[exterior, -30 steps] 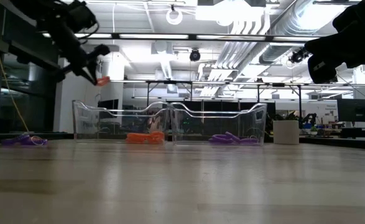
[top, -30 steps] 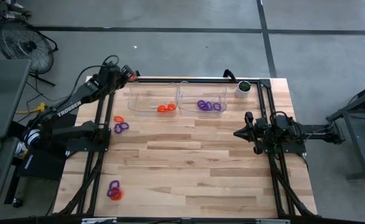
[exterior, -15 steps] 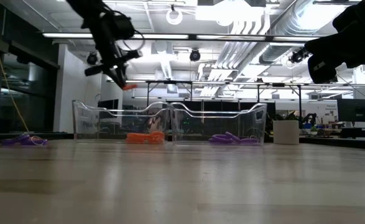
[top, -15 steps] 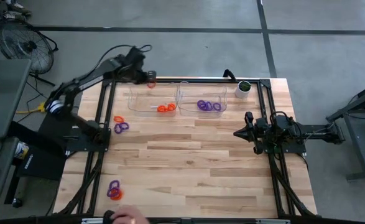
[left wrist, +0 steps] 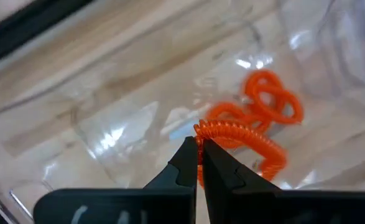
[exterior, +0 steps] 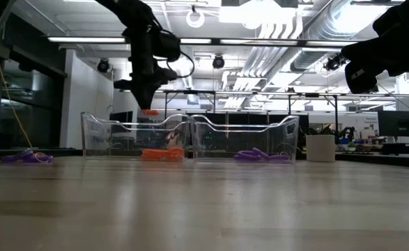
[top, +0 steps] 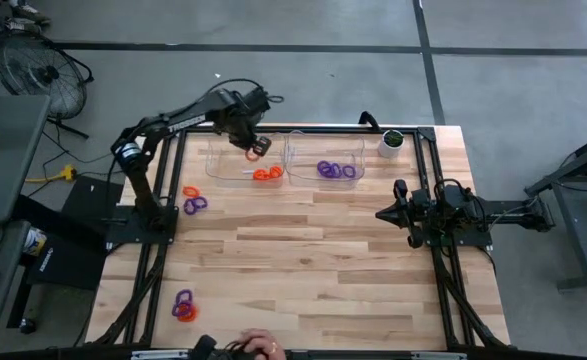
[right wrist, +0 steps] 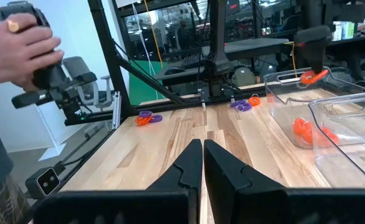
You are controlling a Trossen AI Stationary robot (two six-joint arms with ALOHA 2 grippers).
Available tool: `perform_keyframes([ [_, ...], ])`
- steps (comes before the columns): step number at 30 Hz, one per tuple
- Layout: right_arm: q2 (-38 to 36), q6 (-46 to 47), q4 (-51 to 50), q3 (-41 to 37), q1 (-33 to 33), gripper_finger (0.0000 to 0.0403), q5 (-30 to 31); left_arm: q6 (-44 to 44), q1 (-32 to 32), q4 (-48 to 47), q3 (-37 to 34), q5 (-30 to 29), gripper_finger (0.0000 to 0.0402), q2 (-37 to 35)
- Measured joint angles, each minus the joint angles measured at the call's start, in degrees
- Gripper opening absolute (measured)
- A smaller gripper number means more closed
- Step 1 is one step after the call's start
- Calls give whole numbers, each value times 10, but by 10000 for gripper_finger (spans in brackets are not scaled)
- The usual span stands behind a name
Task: Sort spring keychains
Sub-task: Put the orange spring keychain into the left transparent bin
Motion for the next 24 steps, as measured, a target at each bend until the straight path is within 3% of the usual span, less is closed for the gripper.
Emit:
perform_keyframes([
  [6,0,0,0,0,0,12,0,0,-10,-5,0,-17,17,21],
  [17,0,0,0,0,0,12,0,1,-10,-23,0,-34,160,19],
  [24,0,0,0,0,0,12,0,2,-10,-34,-1,-28,200,9],
])
